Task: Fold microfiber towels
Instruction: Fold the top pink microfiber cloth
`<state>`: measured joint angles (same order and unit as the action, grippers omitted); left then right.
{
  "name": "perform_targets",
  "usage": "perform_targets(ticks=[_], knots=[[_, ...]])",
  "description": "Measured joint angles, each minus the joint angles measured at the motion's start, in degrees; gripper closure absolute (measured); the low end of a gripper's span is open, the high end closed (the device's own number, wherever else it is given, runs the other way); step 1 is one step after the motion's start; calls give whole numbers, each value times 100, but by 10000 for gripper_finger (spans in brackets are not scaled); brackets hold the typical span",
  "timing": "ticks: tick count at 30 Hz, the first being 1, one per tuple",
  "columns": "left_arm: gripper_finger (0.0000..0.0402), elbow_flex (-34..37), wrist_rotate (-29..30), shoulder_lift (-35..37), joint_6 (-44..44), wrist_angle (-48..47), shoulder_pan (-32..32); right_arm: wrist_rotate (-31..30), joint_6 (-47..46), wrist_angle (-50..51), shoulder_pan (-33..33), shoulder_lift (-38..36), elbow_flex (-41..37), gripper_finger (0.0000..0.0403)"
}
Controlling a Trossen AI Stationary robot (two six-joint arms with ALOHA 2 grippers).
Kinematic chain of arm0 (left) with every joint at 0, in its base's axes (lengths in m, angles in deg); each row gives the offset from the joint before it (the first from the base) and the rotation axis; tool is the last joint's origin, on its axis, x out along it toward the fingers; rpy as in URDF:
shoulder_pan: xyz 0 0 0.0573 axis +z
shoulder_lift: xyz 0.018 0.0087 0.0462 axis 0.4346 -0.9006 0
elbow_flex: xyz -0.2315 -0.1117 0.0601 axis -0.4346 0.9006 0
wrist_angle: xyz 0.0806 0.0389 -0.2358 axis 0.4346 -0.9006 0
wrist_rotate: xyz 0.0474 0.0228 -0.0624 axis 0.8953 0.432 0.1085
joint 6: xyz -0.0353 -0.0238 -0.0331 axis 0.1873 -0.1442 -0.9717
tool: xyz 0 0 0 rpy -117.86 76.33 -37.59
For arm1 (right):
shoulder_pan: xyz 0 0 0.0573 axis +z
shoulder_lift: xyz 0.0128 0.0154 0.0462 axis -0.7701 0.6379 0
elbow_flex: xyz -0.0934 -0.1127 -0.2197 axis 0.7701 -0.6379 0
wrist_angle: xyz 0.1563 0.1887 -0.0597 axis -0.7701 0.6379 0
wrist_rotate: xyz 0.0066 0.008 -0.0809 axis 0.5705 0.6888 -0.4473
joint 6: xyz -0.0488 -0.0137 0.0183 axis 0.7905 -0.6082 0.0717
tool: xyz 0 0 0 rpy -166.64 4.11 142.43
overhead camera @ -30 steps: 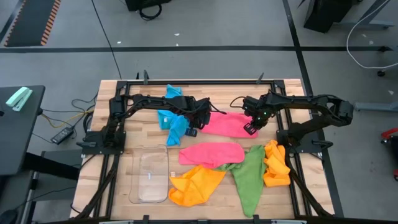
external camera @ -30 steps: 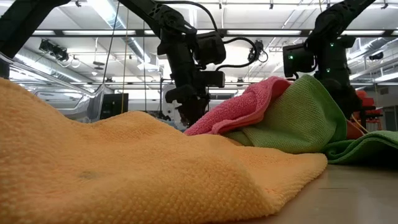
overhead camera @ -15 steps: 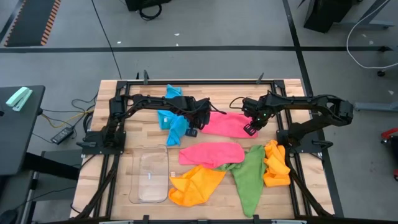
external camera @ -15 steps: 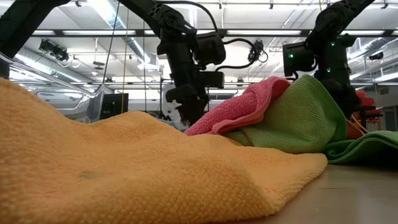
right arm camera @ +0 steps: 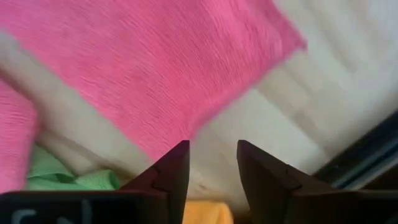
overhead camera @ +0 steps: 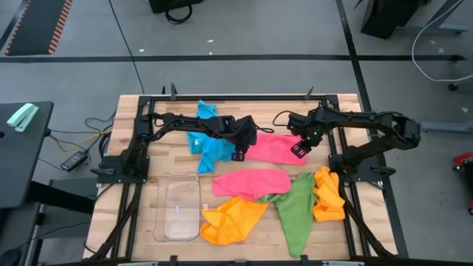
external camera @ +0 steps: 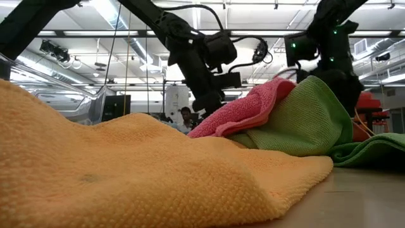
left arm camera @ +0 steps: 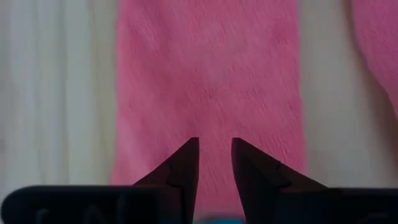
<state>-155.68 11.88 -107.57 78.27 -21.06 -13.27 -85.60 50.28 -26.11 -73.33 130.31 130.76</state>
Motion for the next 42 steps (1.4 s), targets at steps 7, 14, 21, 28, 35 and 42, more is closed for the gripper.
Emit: perform_targets(ticks=[7, 14, 21, 28, 35, 42], knots=[[305, 4, 7, -244, -109, -390, 131, -624, 558, -1463, 177, -55, -386, 269], [306, -13, 2, -292, -151, -616, 340, -389, 902, -3084, 192, -47, -999, 282], [308, -13, 35, -287, 4, -710, 469, -135, 1271, -3648, 601, -45, -1130, 293], [307, 7, 130, 83, 549, -837, 384, -171, 1160, -3709, 743, -73, -1130, 297], [287, 4, 802, 160, 759, -958, 138, -484, 1381, -3621, 855, -289, -1130, 297], [276, 4, 1346, 236, 352, -1829, -3, -494, 1427, -3739, 912, -510, -1130, 297]])
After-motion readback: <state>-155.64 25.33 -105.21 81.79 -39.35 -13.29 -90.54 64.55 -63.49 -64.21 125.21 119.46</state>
